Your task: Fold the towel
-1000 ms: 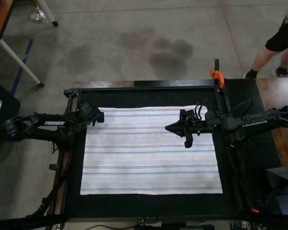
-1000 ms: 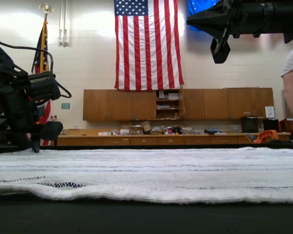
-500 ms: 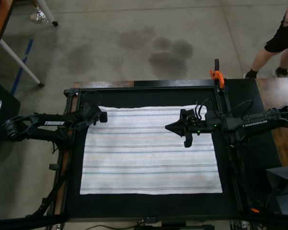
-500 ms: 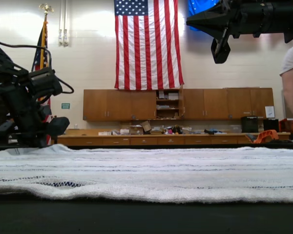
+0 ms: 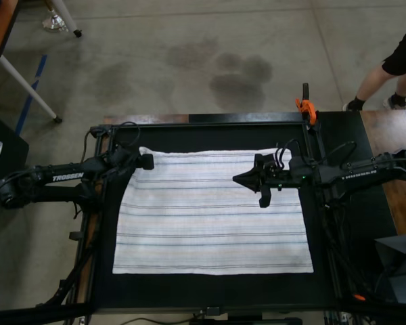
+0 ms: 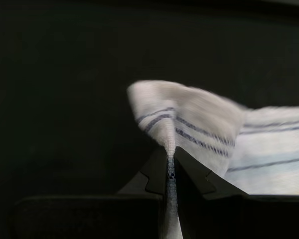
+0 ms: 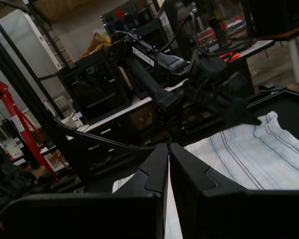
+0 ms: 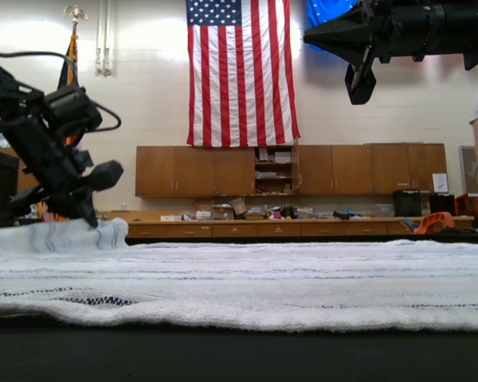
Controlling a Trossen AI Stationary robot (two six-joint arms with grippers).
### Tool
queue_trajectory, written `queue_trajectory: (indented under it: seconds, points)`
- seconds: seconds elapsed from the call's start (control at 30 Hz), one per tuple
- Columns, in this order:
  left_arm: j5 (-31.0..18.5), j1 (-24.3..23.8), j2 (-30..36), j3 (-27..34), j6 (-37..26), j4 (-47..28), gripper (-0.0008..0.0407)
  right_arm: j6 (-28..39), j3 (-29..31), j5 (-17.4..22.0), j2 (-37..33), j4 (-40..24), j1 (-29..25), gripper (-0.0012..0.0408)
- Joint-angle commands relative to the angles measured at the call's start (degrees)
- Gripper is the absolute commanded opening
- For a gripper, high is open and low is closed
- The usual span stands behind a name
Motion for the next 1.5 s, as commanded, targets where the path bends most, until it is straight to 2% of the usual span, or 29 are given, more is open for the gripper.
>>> queue_trajectory:
  seconds: [0.0, 0.13, 0.37, 0.57, 0.7, 1.1, 1.47]
  points:
    - [0.11, -0.46, -0.79, 1.31, 0.17, -0.09, 0.0, 0.0, 0.0, 0.26, 0.02, 0.0, 0.0, 0.0]
    - [0.11, -3.28, -0.44, 3.76, -0.92, -0.13, 0.0, 0.0, 0.0, 1.11, 0.02, 0.02, 0.0, 0.0]
    - [-0.17, -11.21, 3.82, 8.41, -6.32, 0.92, 0.0, 0.24, 0.0, 1.33, 0.02, 0.02, 0.0, 0.0]
    - [-0.61, -17.59, 10.6, 12.5, -7.87, 7.39, 0.0, 1.53, 0.0, 1.33, 0.02, 0.02, 0.0, 0.0]
    - [-0.81, -19.74, 17.09, 16.59, -7.89, 9.7, 0.0, 2.29, 0.0, 1.33, 0.02, 0.04, 0.15, 0.0]
    - [0.55, -25.11, 39.74, 35.85, -7.76, 13.49, 0.0, 2.34, 0.0, 1.44, 0.02, 0.52, 3.72, 0.0]
    - [3.78, -27.71, 52.83, 53.83, -5.03, 13.29, 0.0, 2.6, 0.0, 1.77, -0.35, 0.5, 6.97, 0.0]
